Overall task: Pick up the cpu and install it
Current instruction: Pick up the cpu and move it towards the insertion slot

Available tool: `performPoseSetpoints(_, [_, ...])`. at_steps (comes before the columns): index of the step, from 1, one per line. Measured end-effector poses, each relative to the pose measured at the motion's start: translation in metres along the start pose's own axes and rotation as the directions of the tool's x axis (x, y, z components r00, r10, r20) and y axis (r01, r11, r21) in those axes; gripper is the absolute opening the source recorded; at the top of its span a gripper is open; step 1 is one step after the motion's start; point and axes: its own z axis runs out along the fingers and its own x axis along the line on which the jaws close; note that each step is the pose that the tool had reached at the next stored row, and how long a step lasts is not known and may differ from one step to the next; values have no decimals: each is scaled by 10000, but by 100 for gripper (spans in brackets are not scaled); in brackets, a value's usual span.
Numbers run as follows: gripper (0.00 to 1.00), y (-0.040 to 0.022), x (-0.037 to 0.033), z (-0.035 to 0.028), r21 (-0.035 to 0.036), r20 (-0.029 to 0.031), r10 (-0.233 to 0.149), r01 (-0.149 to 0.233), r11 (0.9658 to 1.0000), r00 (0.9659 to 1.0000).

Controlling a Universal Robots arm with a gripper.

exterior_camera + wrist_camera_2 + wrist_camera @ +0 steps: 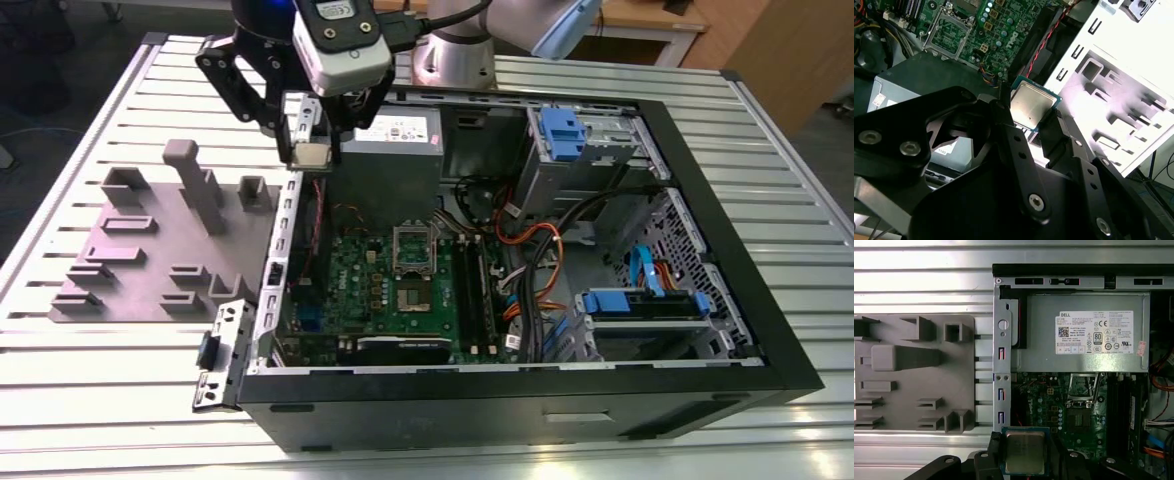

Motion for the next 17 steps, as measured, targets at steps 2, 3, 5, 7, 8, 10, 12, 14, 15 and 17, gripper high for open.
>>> performPoseSetpoints(2, [47, 0, -1, 0, 0, 0, 0, 0, 10000, 10000])
performPoseSetpoints(3, [47, -1, -5, 0, 1, 0, -2, 2, 10000, 10000])
performPoseSetpoints(5, [47, 0, -17, -1, 1, -1, 0, 0, 10000, 10000])
performPoseSetpoints(7, [47, 0, -40, -1, 0, 0, 0, 0, 10000, 10000])
performPoseSetpoints(8, [47, 0, -56, -1, 1, -1, 0, 0, 10000, 10000])
performPoseSetpoints(10, [47, 1, -89, -2, 1, -1, 0, 0, 10000, 10000])
performPoseSetpoints(12, [47, 1, -125, -3, 1, -2, 0, 0, 10000, 10000])
performPoseSetpoints(14, [47, 2, -150, -3, 0, -1, 0, 0, 10000, 10000])
performPoseSetpoints(15, [47, 1, -157, -3, 0, -1, 0, 0, 10000, 10000])
performPoseSetpoints(17, [47, 1, -160, -3, 0, -1, 1, -1, 10000, 10000])
